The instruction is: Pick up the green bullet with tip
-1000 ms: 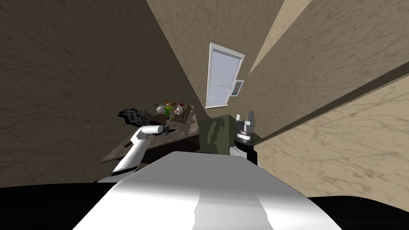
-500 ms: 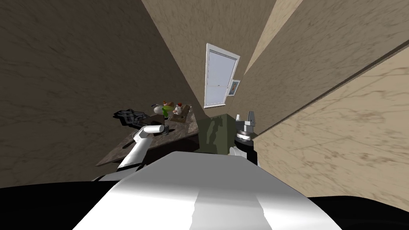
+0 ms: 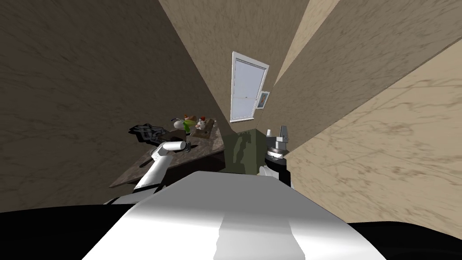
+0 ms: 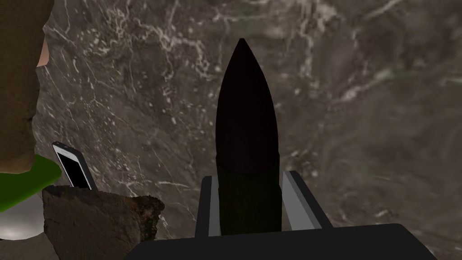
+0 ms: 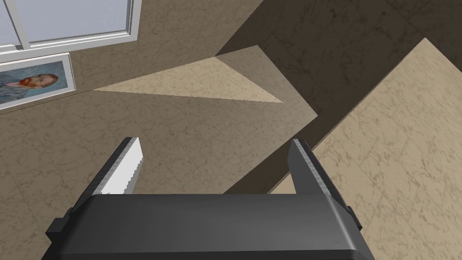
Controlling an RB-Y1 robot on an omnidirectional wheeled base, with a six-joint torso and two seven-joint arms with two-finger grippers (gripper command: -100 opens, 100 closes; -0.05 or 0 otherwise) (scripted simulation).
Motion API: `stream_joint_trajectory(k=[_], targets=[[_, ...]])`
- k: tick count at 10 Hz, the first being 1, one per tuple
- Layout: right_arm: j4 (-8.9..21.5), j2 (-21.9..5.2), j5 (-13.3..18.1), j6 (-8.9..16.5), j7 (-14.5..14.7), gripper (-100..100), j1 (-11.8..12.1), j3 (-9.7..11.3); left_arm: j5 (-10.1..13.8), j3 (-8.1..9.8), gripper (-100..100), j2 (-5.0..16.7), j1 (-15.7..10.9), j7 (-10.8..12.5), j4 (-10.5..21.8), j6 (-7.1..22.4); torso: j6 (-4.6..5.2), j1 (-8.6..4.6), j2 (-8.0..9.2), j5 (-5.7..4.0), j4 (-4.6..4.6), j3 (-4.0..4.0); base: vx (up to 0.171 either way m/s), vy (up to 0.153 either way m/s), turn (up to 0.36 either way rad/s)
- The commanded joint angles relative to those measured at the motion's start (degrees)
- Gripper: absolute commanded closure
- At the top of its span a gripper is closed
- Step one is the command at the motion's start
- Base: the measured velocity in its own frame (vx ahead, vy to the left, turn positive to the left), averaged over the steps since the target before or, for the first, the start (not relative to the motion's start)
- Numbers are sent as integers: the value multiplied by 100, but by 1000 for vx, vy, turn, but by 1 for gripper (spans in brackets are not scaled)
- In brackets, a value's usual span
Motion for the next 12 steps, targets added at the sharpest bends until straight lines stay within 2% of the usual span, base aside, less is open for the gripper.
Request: stream_joint_trajectory(k=[1, 2, 3, 4, 10, 11, 12], targets=[[0, 0, 0, 0, 0, 0, 0, 0, 0, 0, 100, 0, 0, 0, 0, 0, 0, 0, 0, 0, 0, 0, 0, 0, 0], [0, 0, 0, 0, 0, 0, 0, 0, 0, -1, 100, 0, 1, 0, 0, 0, 0, -1, 0, -1, 0, 0, 0, 0, 0], [0, 0, 0, 0, 0, 0, 0, 0, 0, -1, 0, -1, 1, -1, 1, 1, 0, -1, 0, -1, 1, 1, 0, 0, 0], [0, 0, 0, 0, 0, 0, 0, 0, 87, 3, 100, 11, 106, -42, -220, 94, 0, -2, 0, -2, 1, 1, 42, -11, 172], [0, 0, 0, 0, 0, 0, 1, 0, 329, 14, 100, 47, 395, -143, -870, 385, -1, -20, -13, -11, 2, -5, 57, -25, 106], [0, 0, 0, 0, 0, 0, 1, 0, 301, 11, 100, 41, 364, -133, -790, 341, 0, -19, -15, -12, 2, -6, 26, -10, 27], [0, 0, 0, 0, 0, 0, 0, 0, 306, 12, 0, 43, 370, -136, -806, 357, 4, -13, -8, -9, 3, -3, 0, 0, 0]])
